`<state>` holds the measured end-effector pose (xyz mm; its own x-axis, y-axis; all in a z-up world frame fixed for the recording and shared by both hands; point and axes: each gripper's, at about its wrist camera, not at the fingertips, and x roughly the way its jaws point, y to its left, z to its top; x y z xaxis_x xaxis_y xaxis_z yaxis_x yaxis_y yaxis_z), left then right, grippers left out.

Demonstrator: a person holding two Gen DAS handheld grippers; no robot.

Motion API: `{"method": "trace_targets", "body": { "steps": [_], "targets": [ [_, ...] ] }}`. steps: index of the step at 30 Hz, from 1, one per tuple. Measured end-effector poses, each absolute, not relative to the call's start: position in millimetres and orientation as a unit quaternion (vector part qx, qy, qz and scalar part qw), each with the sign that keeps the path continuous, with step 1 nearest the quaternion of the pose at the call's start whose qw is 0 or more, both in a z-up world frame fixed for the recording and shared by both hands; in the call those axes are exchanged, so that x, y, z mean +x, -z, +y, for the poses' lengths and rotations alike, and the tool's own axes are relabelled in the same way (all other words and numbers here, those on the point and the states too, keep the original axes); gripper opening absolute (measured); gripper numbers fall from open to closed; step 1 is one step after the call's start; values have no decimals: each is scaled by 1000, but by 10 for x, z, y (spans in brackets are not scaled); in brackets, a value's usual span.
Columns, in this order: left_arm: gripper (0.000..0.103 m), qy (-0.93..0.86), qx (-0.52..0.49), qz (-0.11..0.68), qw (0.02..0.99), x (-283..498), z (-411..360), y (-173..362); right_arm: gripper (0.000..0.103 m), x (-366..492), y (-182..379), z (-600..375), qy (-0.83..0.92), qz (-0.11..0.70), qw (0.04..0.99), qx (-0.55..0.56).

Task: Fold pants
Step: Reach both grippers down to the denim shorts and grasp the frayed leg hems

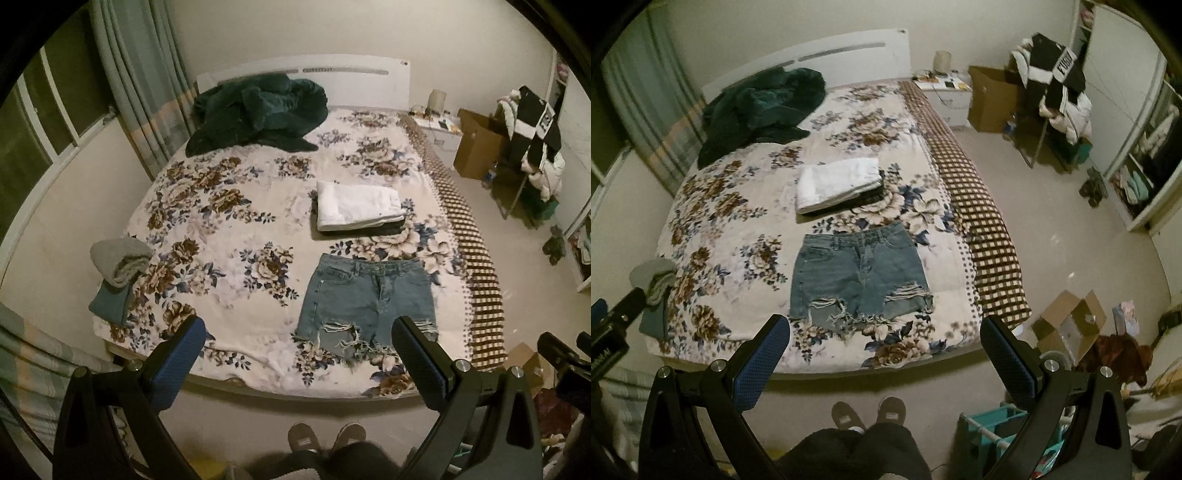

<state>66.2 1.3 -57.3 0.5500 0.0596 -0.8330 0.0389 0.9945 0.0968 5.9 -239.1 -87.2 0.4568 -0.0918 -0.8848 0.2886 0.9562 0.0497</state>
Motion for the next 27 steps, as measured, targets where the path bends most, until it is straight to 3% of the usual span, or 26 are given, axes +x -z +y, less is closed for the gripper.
{"method": "trace_targets", "body": {
  "steps": [12, 16, 27],
  "targets": [
    [103, -64, 98, 555, 824, 1662, -823, 1978, 102, 1424, 2435, -3390, 65, 577, 795, 175],
    [103, -74, 75, 595, 797, 1976, -1441, 2733, 82, 2067, 3174, -3995, 32, 609, 772, 178],
    [103, -1, 126, 689, 714, 1919, -3342, 5060, 82, 3235, 4974, -5580, 9, 684, 709, 173]
  ]
}}
